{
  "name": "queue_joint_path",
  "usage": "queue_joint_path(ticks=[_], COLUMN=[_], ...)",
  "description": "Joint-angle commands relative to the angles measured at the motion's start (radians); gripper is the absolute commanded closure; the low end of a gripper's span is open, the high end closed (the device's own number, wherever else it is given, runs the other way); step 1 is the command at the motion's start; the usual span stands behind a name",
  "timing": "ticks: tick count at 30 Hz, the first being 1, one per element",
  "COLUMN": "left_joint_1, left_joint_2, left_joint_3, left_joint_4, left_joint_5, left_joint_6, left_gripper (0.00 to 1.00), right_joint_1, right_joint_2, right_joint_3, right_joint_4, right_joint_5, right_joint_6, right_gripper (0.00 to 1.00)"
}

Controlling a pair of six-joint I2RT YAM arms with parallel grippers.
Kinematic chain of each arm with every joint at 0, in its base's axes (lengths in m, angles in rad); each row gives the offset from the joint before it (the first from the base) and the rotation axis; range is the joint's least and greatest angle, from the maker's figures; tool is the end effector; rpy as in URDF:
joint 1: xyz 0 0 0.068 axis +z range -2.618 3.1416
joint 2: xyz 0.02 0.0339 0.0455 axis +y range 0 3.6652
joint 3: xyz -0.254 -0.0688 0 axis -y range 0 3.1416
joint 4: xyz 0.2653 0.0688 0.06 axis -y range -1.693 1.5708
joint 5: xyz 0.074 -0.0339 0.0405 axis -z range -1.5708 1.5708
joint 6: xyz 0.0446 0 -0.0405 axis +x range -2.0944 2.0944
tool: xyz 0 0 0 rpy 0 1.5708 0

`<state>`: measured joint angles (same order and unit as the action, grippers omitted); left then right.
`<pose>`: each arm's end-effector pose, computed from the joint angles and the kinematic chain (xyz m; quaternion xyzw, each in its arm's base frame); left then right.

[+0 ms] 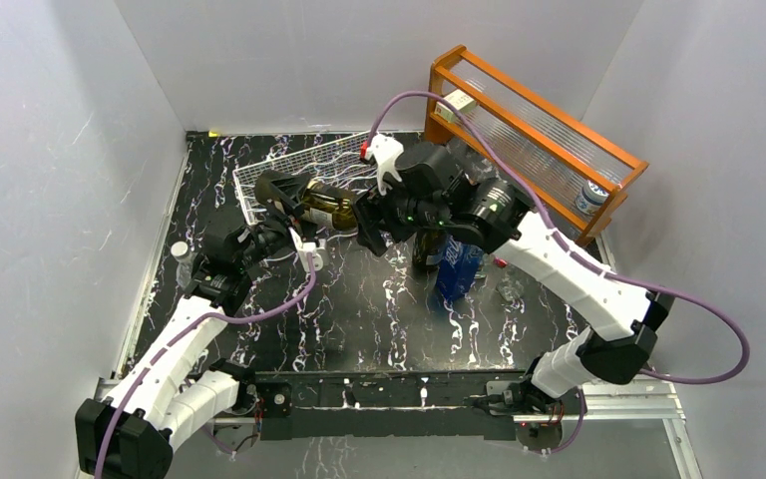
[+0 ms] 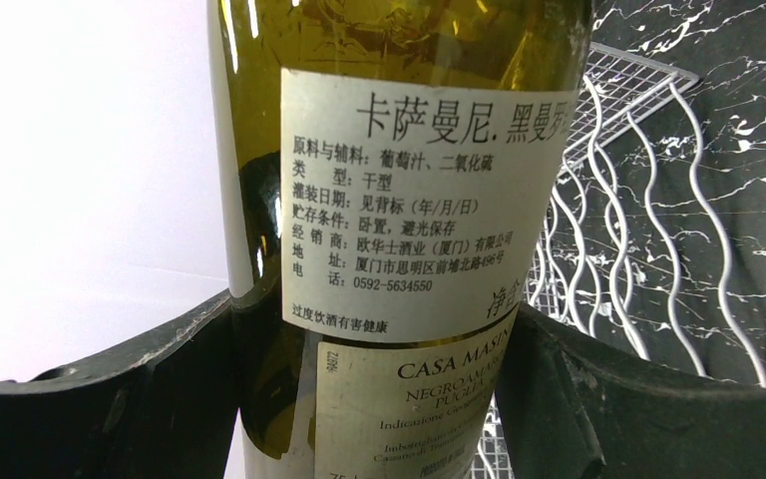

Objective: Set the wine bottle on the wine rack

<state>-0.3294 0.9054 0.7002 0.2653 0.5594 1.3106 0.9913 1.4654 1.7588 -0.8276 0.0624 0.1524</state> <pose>0.2258 -0.1022 0.3247 0.6189 0.3026 0.1628 0.7064 0.1841 0.2762 0.4399 -0.3395 0.7993 0.2452 0.4310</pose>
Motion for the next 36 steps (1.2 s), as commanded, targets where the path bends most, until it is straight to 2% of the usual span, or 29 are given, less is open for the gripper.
queue_joint_path(ticks=[1, 9, 12, 17, 19, 21, 23, 29, 32, 36], left_joint_1=[-0.004, -0.004, -0.006, -0.005, -0.005, -0.005, -0.005, -0.004, -0.005, -0.005], left_joint_2=[-0.016, 0.023, 0.042, 0.067, 0.070, 0.074, 0.074, 0.077, 0.082, 0.090], left_joint_3=[0.050, 0.085, 0.104, 0.131, 0.133, 0.137, 0.138, 0.147, 0.146, 0.155], left_joint_4=[0.149, 0.112, 0.099, 0.085, 0.090, 0.087, 0.084, 0.062, 0.069, 0.072], left_joint_5=[0.075, 0.074, 0.078, 0.072, 0.073, 0.074, 0.074, 0.060, 0.046, 0.034], left_joint_6=[0.079, 0.127, 0.149, 0.173, 0.170, 0.169, 0.175, 0.188, 0.195, 0.200], left_gripper=[1.00, 1.00, 1.00, 1.00, 1.00, 1.00, 1.00, 1.00, 1.00, 1.00], right_joint_1=[0.004, 0.004, 0.004, 0.000, -0.001, -0.003, -0.002, -0.008, -0.010, -0.010], right_joint_2=[0.025, 0.066, 0.107, 0.175, 0.186, 0.193, 0.210, 0.248, 0.250, 0.253], right_joint_3=[0.068, 0.102, 0.141, 0.185, 0.182, 0.173, 0.182, 0.195, 0.186, 0.172], right_joint_4=[-0.043, -0.043, -0.081, -0.146, -0.137, -0.127, -0.136, -0.147, -0.138, -0.127], right_joint_5=[-0.058, -0.115, -0.184, -0.203, -0.198, -0.194, -0.197, -0.196, -0.194, -0.183], right_joint_6=[-0.036, -0.037, -0.045, -0.039, -0.020, -0.002, 0.004, 0.015, 0.022, 0.029], right_gripper=[0.13, 0.17, 0.25, 0.39, 0.38, 0.31, 0.29, 0.30, 0.37, 0.55])
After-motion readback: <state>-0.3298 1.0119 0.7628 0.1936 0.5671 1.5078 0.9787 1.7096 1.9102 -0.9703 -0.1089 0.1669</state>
